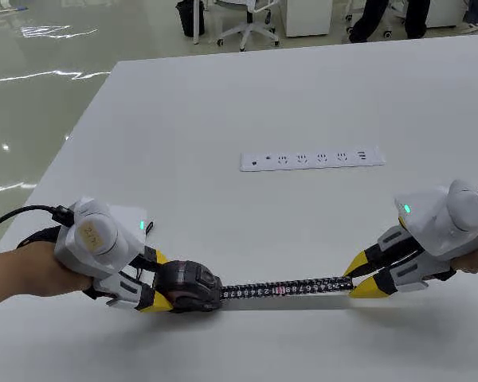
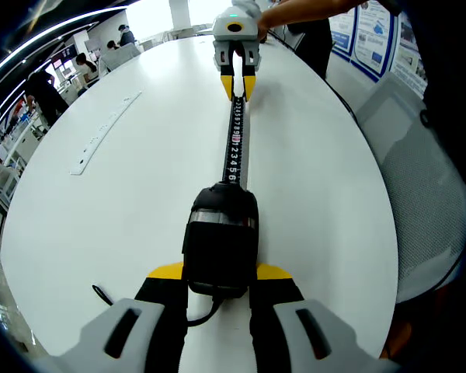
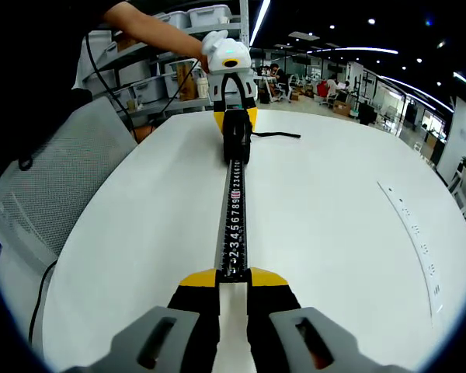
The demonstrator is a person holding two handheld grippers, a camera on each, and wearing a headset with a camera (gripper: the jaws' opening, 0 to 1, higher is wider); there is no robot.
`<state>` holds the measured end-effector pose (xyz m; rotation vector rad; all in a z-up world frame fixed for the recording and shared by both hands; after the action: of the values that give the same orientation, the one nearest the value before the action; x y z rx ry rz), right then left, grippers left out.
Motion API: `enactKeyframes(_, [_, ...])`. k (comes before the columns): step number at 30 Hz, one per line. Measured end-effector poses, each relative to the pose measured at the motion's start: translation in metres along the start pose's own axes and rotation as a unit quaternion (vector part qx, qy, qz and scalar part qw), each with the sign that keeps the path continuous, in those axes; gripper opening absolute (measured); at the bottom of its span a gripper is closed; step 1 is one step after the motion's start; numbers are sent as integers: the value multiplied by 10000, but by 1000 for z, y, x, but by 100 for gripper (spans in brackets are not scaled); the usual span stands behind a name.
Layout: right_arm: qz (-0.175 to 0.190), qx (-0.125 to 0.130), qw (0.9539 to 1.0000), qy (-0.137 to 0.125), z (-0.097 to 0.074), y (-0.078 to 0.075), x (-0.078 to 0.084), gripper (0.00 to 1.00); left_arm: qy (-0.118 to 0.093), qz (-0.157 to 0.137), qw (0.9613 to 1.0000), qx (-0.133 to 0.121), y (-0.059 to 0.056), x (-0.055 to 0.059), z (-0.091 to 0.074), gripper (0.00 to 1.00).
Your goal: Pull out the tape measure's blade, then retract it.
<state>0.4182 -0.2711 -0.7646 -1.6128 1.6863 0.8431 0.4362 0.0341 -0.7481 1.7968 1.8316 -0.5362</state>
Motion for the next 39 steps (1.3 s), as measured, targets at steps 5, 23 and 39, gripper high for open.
enactKeyframes(5, [9, 7, 10000, 0, -2, 0, 1, 11, 15, 6, 10000, 8, 1, 0, 0, 25])
enactKeyframes(23, [38, 29, 10000, 16, -10, -1, 7, 11, 42, 14, 10000, 17, 3, 0, 1, 25])
enactKeyframes(39, [86, 59, 9999, 34, -17, 1, 12, 11, 53, 17, 10000, 22, 1, -2, 1, 25])
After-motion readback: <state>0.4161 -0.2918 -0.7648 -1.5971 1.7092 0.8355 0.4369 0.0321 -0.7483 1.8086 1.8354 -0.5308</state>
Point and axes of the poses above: the centre of the closed fingertips' face, and the gripper's own axes: z roughly forward along the fingers, y roughly to its left, x roughly out of its underside, the point moved 6 cm from there along -z, roughly backward along the fingers, and after that the axes turned 7 degrees about -y, right-handed, at the moved point
